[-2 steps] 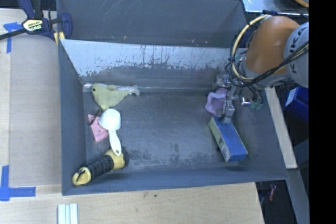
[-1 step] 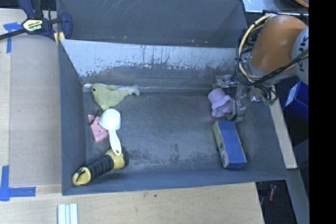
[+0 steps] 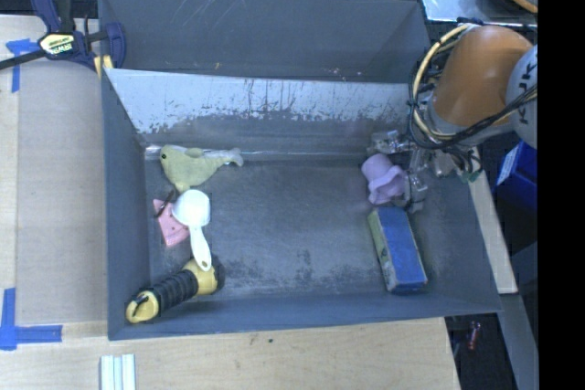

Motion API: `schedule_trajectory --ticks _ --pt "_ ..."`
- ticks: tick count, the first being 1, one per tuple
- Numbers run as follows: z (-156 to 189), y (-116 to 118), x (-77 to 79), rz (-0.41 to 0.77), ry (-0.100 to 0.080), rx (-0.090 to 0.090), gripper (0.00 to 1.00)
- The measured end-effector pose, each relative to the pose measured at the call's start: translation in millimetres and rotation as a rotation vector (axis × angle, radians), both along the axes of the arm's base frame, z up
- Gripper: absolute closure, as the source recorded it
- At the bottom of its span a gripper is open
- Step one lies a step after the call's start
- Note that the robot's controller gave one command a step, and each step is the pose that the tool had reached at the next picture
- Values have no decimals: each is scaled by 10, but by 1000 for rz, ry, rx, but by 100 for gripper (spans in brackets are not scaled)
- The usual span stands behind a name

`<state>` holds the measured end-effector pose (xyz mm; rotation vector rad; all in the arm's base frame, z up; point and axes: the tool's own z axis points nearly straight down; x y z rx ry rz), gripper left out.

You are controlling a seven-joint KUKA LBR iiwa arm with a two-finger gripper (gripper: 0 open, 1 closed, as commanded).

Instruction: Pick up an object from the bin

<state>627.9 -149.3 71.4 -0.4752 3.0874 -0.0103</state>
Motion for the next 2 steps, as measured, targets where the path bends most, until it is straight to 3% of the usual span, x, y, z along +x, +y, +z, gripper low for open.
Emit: schedule_trajectory --ticks 1,2 --pt "6 48 -54 344 -4 15 0" --pt "35 81 -999 292 -11 -5 100"
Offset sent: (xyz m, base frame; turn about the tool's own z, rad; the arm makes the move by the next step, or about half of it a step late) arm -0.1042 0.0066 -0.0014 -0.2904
